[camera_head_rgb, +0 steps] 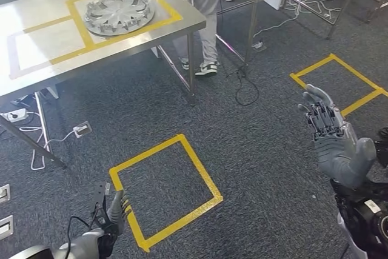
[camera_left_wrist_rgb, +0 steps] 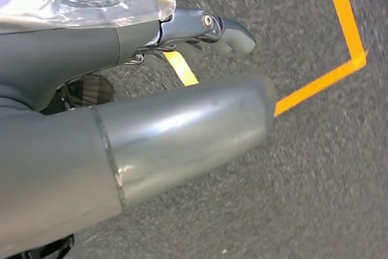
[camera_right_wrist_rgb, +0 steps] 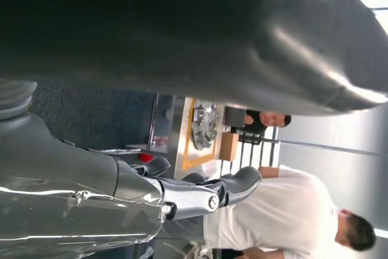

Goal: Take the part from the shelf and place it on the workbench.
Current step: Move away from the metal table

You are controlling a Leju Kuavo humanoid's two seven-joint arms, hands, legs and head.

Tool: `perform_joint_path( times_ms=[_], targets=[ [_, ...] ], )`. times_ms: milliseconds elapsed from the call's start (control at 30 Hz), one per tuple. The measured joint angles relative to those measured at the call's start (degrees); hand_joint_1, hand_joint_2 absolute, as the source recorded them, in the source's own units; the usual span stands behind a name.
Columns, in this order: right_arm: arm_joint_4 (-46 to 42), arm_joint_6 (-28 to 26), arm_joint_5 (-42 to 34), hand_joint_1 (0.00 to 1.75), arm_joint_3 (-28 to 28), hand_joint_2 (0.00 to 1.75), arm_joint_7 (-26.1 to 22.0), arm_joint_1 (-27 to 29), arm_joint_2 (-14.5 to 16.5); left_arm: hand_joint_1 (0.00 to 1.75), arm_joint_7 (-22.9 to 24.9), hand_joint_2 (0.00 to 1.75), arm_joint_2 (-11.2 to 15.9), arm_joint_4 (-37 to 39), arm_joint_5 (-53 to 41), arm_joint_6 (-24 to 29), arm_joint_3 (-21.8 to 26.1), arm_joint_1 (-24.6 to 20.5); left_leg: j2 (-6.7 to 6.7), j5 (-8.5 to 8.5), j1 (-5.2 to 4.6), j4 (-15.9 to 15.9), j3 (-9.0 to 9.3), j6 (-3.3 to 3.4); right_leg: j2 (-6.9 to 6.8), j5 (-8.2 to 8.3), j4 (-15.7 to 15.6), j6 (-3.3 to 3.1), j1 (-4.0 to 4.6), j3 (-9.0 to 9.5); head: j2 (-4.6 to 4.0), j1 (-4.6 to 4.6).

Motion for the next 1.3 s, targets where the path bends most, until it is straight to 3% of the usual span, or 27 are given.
perform_joint_path(
  times_ms=[33, 100, 133, 200, 267, 300, 333, 367, 400, 467, 533, 600, 633, 700, 767, 800, 833, 867, 933, 1000, 1067, 1133, 1200, 1267, 1300],
  targets=[
    [0.0, 0.0, 0.0, 0.0, 0.0, 0.0, 0.0, 0.0, 0.0, 0.0, 0.0, 0.0, 0.0, 0.0, 0.0, 0.0, 0.0, 0.0, -0.44, 0.22, -0.03, -1.4, 0.63, 0.09, 0.57, 0.05, 0.0, 0.27, -0.04, -0.18, 0.0, 0.03],
    [0.0, 0.0, -0.1, 0.0, 0.0, 0.0, -0.1, 0.0, 0.0, 0.0, -0.1, 0.0, -0.1, 0.0, 0.0, 0.0, 0.0, -0.1, 0.58, 0.28, -0.04, -1.9, 0.81, 0.35, 1.67, 0.23, -0.1, 0.98, -0.14, -0.53, 0.0, 0.1],
    [0.0, 0.0, -0.1, 0.0, 0.0, 0.0, -0.2, 0.0, 0.0, 0.0, -0.1, 0.0, -0.2, 0.0, 0.0, 0.0, 0.0, -0.2, 1.23, 0.42, 0.06, -2.2, 0.91, 0.61, 1.46, 0.03, 0.1, 1.28, -0.09, -0.81, 0.0, 0.12],
    [-0.1, 0.0, -0.1, 0.0, 0.0, 0.0, -0.2, -0.1, 0.0, 0.0, -0.2, 0.0, -0.4, 0.0, 0.0, 0.1, 0.0, -0.3, 2.53, 0.68, 0.33, -2.7, 1.1, 1.17, -0.95, -2.27, 3.5, 1.91, -0.03, -2.52, 0.0, 0.58],
    [-0.1, -0.1, -0.1, 0.0, 0.1, 0.0, -0.2, -0.3, 0.0, 0.0, -0.2, 0.0, -0.4, 0.0, 0.0, 0.1, 0.0, -0.1, 3.68, 0.66, 0.26, -2.8, 1.14, 1.44, -3.84, -6.26, 11.4, 2.53, -0.37, -5.91, 0.0, 1.07],
    [-0.1, -0.2, -0.1, 0.0, 0.1, 0.0, -0.2, -0.3, 0.0, 0.0, -0.2, 0.0, -0.4, 0.0, -0.1, 0.1, 0.0, 0.0, 4.31, 0.6, 0.23, -2.7, 1.14, 1.48, -4.43, -7.58, 15.0, 2.81, -0.54, -7.51, 0.0, 1.1],
    [-0.1, -0.3, -0.1, 0.0, 0.2, 0.0, -0.2, -0.3, 0.0, 0.0, -0.2, 0.0, -0.5, 0.0, -0.2, 0.2, 0.0, 0.2, 4.96, 0.54, 0.24, -2.7, 1.15, 1.45, -4.75, -7.79, 16.8, 3.03, -0.66, -8.3, 0.0, 1.12],
    [0.0, -0.4, -0.1, 0.0, 0.2, 0.0, -0.3, -0.2, 0.0, 0.0, -0.2, 0.0, -0.6, 0.0, -0.3, 0.2, 0.0, 0.2, 5.59, 0.46, 0.25, -2.7, 1.21, 1.38, -5.03, -6.86, 16.3, 3.19, -0.77, -7.96, 0.0, 1.13],
    [0.0, -0.5, -0.1, 0.0, 0.3, 0.0, -0.3, -0.2, 0.0, 0.0, -0.2, 0.0, -0.7, 0.0, -0.4, 0.3, 0.0, 0.2, 6.2, 0.34, 0.27, -2.7, 1.34, 1.27, -5.46, -5.05, 13.5, 3.29, -0.86, -6.5, 0.0, 1.14],
    [-0.1, -0.6, -0.1, 0.0, 0.3, 0.0, -0.3, -0.3, 0.0, 0.0, -0.1, 0.0, -0.9, 0.0, -0.6, 0.4, 0.0, 0.1, 7.24, 0.01, 0.13, -2.6, 1.69, 0.83, -7.66, -1.55, 5.3, 3.2, -0.69, -2.37, 0.0, 1.23],
    [-0.1, -0.7, -0.1, 0.0, 0.3, 0.0, -0.3, -0.4, 0.0, 0.0, 0.0, 0.0, -0.9, 0.0, -0.8, 0.4, 0.0, 0.0, 8.24, -0.26, -0.28, -2.3, 1.82, 0.29, -9.48, -0.65, 0.8, 2.39, -0.24, -0.1, 0.0, 1.23],
    [-0.2, -0.8, 0.0, 0.0, 0.3, 0.0, -0.4, -0.2, 0.0, 0.0, 0.1, 0.0, -0.9, 0.0, -0.8, 0.4, 0.0, -0.1, 9.48, -0.4, -0.52, -2.2, 1.82, -0.2, -8.8, -0.76, 0.3, 1.39, -0.05, 0.02, 0.0, 1.01],
    [-0.2, -0.8, 0.0, 0.0, 0.3, 0.0, -0.4, -0.1, 0.0, 0.0, 0.1, 0.0, -1.0, 0.0, -0.8, 0.4, 0.0, -0.2, 9.45, -0.74, -0.42, -1.9, 1.83, -0.52, -8.09, -0.58, 0.2, 1.04, -0.13, -0.03, 0.0, 0.89],
    [-0.3, -0.9, 0.1, 0.0, 0.3, 0.0, -0.4, 0.0, 0.0, 0.0, 0.1, 0.0, -1.0, 0.0, -0.9, 0.4, 0.0, -0.4, 7.06, -3.05, -0.1, 1.5, 0.53, -1.15, -6.77, -0.2, 0.0, 0.37, -0.34, -0.02, 0.0, 0.75],
    [-0.4, -1.0, 0.3, 0.0, 0.4, 0.0, -0.4, 0.0, 0.0, 0.0, 0.1, 0.0, -1.0, 0.0, -0.9, 0.5, 0.0, -0.4, 4.15, -6.91, 0.09, 9.4, -3.16, -1.47, -5.47, -0.01, -0.1, -0.07, -0.41, -0.15, 0.0, 0.49],
    [-0.4, -1.1, 0.4, 0.0, 0.4, 0.0, -0.3, 0.0, 0.0, 0.0, 0.1, 0.0, -1.0, 0.0, -0.9, 0.6, 0.0, -0.2, 3.64, -8.31, 0.09, 13.3, -5.17, -1.52, -4.72, 0.05, -0.1, -0.21, -0.4, -0.23, 0.0, 0.37],
    [-0.4, -1.2, 0.5, 0.0, 0.4, 0.0, -0.3, 0.1, 0.0, 0.0, 0.1, 0.0, -1.0, 0.0, -0.9, 0.6, 0.0, 0.0, 3.47, -8.66, 0.09, 15.5, -6.44, -1.51, -3.9, 0.1, -0.1, -0.27, -0.38, -0.28, 0.0, 0.31],
    [-0.4, -1.3, 0.5, 0.0, 0.5, 0.0, -0.3, 0.1, 0.0, 0.0, 0.1, 0.0, -1.0, 0.0, -0.9, 0.7, 0.0, 0.1, 3.39, -7.86, 0.09, 15.6, -6.67, -1.41, -3.04, 0.15, -0.1, -0.28, -0.36, -0.3, 0.0, 0.24],
    [-0.4, -1.3, 0.6, 0.0, 0.7, 0.0, -0.3, 0.1, 0.0, 0.0, 0.1, 0.0, -1.0, 0.0, -1.0, 0.7, 0.0, 0.0, 2.48, -3.76, 0.1, 9.2, -3.97, -0.97, -1.46, 0.26, 0.0, -0.19, -0.37, -0.29, 0.0, 0.08],
    [-0.4, -1.4, 0.6, 0.0, 0.8, 0.0, -0.3, 0.1, 0.0, 0.0, 0.1, 0.0, -0.9, 0.0, -1.0, 0.9, 0.0, -0.1, 0.15, -0.66, 0.22, 1.5, -0.56, -0.49, -0.09, 0.28, 0.2, 0.14, -0.21, -0.54, 0.0, 0.02],
    [-0.4, -1.5, 0.7, 0.0, 0.8, 0.0, -0.3, 0.1, 0.0, 0.0, 0.1, 0.0, -0.9, 0.0, -1.0, 1.1, 0.0, -0.1, -0.74, -0.15, 0.19, -1.3, 0.62, -0.24, 1.13, 0.38, 0.4, 0.75, -0.27, -0.95, 0.0, 0.08],
    [-0.4, -1.6, 0.8, 0.0, 0.8, 0.0, -0.3, 0.2, 0.0, 0.0, 0.2, 0.0, -1.1, 0.0, -1.0, 1.2, 0.0, -0.2, 0.55, 0.04, 0.25, -1.7, 0.81, 0.19, 1.72, 0.42, 0.4, 1.47, -0.43, -1.43, 0.0, 0.1],
    [-0.5, -1.6, 1.0, 0.0, 0.8, 0.0, -0.4, 0.1, 0.0, 0.0, 0.2, 0.0, -1.3, 0.0, -1.0, 1.2, 0.0, -0.4, 1.8, 0.27, 0.46, -2.1, 1.03, 0.8, -0.55, -1.27, 2.9, 2.02, -0.29, -2.81, 0.0, 0.48],
    [-0.6, -1.7, 1.0, 0.0, 0.8, 0.0, -0.5, 0.1, 0.0, 0.0, 0.2, 0.0, -1.4, 0.0, -1.0, 1.2, 0.0, -0.3, 3.02, 0.27, 0.37, -2.3, 1.11, 1.15, -3.65, -5.08, 10.2, 2.43, -0.36, -6.01, 0.0, 0.98],
    [-0.6, -1.7, 1.1, 0.0, 0.9, 0.0, -0.5, 0.2, 0.0, 0.0, 0.2, 0.0, -1.4, 0.0, -1.0, 1.2, 0.0, -0.2, 3.72, 0.22, 0.31, -2.2, 1.1, 1.23, -4.34, -6.73, 14.2, 2.62, -0.46, -7.78, 0.0, 1.09]
  ],
)
